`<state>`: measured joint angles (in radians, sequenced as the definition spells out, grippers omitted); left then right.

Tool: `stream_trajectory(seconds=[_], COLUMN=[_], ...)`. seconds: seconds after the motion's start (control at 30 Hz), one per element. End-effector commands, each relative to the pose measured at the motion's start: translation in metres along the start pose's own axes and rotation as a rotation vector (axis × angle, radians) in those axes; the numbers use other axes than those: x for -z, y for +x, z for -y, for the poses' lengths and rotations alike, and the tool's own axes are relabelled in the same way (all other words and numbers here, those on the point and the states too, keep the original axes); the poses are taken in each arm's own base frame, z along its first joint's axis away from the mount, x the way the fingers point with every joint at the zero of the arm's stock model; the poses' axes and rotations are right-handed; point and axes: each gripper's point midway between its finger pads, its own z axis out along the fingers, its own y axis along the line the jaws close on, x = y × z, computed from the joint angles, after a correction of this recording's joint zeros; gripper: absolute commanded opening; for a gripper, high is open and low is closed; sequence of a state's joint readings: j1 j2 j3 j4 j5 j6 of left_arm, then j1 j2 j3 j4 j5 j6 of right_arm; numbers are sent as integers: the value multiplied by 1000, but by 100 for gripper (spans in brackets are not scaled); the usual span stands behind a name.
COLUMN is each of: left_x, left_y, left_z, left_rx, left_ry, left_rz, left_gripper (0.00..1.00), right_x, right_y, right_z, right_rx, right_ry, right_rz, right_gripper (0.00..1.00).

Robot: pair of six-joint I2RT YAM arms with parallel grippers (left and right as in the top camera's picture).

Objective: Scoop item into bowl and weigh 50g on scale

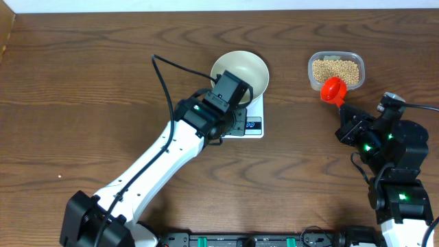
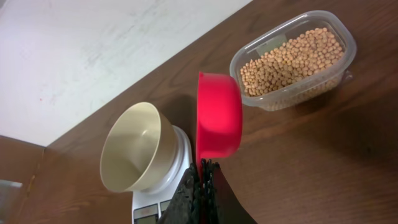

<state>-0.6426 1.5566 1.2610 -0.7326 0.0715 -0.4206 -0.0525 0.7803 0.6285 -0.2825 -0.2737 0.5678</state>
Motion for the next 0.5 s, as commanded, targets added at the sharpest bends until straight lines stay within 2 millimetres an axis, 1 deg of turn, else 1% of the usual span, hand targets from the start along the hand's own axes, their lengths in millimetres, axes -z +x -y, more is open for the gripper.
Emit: stream_trajectory(seconds=[0.0,0.07,0.17,0.47], left_x=[-15,-20,-27,-51], left_y=[9,10,10,13], left_z=[0,2,4,3], left_rx=[10,8,19,86], left_ry=[-14,-3,6,7], left_rz=[-8,5,18,18], left_gripper=[21,15,8,7], right_x=[2,2,2,2], right_y=[-1,-1,-1,1], right_z=[3,3,3,5], right_rx=[13,21,24,21], right_ry=[9,10,10,19], right_rz=[9,9,7,1], right_gripper=[1,1,1,1])
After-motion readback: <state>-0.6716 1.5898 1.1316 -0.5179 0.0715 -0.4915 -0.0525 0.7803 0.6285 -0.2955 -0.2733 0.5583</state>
